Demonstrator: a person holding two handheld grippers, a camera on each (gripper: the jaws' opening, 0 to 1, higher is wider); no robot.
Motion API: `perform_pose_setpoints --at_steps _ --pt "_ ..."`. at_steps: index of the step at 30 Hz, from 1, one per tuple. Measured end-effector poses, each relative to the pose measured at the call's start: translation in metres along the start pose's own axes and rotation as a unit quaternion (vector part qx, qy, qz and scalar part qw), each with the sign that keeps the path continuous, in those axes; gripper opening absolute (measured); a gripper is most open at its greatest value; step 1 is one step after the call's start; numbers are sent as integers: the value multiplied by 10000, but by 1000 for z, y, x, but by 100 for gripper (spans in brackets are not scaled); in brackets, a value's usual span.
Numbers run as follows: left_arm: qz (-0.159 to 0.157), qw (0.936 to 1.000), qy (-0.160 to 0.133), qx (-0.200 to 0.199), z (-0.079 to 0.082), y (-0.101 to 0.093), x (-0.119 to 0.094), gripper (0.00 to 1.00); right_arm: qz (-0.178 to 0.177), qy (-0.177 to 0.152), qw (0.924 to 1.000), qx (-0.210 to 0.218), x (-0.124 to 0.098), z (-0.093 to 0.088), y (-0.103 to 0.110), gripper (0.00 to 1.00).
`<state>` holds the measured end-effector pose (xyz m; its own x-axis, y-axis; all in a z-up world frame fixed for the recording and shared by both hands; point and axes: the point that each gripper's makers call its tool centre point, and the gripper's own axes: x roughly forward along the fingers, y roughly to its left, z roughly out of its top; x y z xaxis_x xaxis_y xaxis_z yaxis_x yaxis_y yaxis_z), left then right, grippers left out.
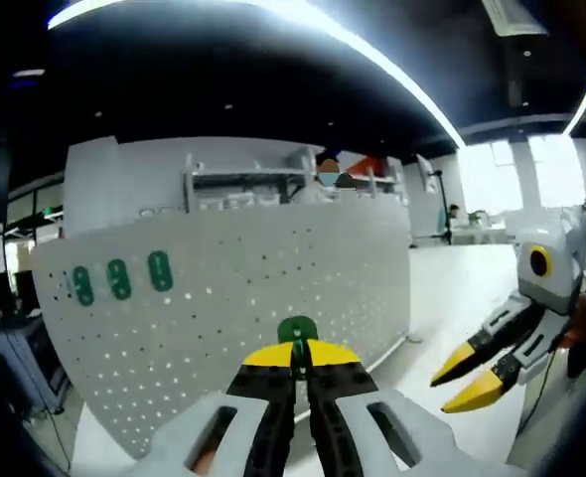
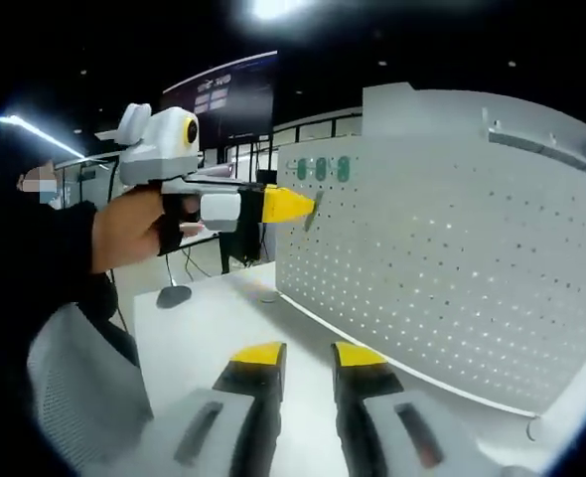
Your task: Insert the hook assembly into the mounting plate slot until the hook locks in place.
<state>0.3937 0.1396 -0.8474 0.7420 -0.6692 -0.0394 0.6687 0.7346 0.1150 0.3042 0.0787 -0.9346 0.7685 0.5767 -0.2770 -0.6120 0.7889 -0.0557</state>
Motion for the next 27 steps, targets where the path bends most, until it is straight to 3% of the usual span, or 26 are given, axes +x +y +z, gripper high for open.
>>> perform_pose_setpoints --at_steps 7,19,27 --pt "221 9995 -242 -32 20 15 12 2 -34 4 10000 44 -1 -2 -4 16" --pt "527 9972 -522 -29 40 31 33 2 -137 17 9998 152 -3 -7 -13 16" --pt "873 9932 -762 76 57 48 42 2 -165 41 9997 187 -5 -10 -17 16"
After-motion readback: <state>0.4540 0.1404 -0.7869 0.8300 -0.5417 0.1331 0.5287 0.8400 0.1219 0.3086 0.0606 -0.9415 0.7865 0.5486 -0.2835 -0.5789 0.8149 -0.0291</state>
